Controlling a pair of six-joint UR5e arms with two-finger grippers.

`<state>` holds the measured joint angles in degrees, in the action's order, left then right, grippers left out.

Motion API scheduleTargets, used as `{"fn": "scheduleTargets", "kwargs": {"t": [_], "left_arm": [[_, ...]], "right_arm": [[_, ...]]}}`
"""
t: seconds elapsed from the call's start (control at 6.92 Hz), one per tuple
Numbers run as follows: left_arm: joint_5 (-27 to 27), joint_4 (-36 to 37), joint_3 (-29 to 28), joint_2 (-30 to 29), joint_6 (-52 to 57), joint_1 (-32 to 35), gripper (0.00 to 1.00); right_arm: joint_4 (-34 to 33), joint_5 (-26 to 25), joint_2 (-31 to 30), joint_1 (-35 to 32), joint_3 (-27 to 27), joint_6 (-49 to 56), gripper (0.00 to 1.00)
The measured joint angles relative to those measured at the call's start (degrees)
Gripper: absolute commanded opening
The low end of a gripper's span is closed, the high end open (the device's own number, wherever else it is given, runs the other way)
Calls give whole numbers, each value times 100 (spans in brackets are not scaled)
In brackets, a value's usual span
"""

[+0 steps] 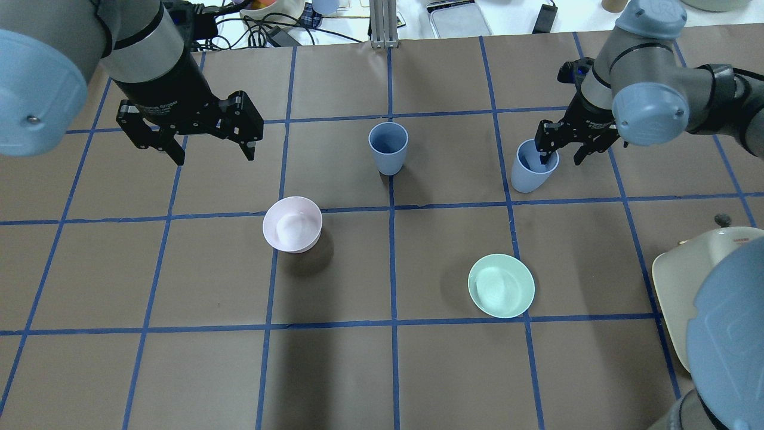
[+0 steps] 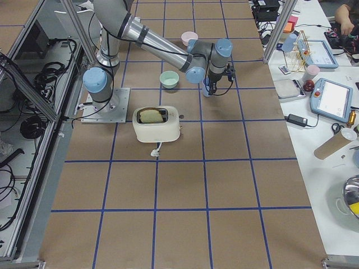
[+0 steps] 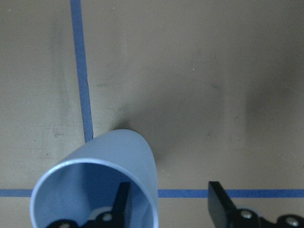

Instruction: Stack blue cups with both arms

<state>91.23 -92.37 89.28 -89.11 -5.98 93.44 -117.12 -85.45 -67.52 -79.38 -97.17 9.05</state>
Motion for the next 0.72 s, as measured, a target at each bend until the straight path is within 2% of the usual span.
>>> {"fn": "scheduleTargets", "kwargs": {"t": [0.14, 0.72], "left_arm": [[0, 0, -1, -1, 0, 0, 100], [0, 1, -4, 6, 0, -9, 100]], "right_arm": [[-67, 106, -6, -4, 3, -7, 4], [-60, 97, -341, -275, 344, -313, 5]]}}
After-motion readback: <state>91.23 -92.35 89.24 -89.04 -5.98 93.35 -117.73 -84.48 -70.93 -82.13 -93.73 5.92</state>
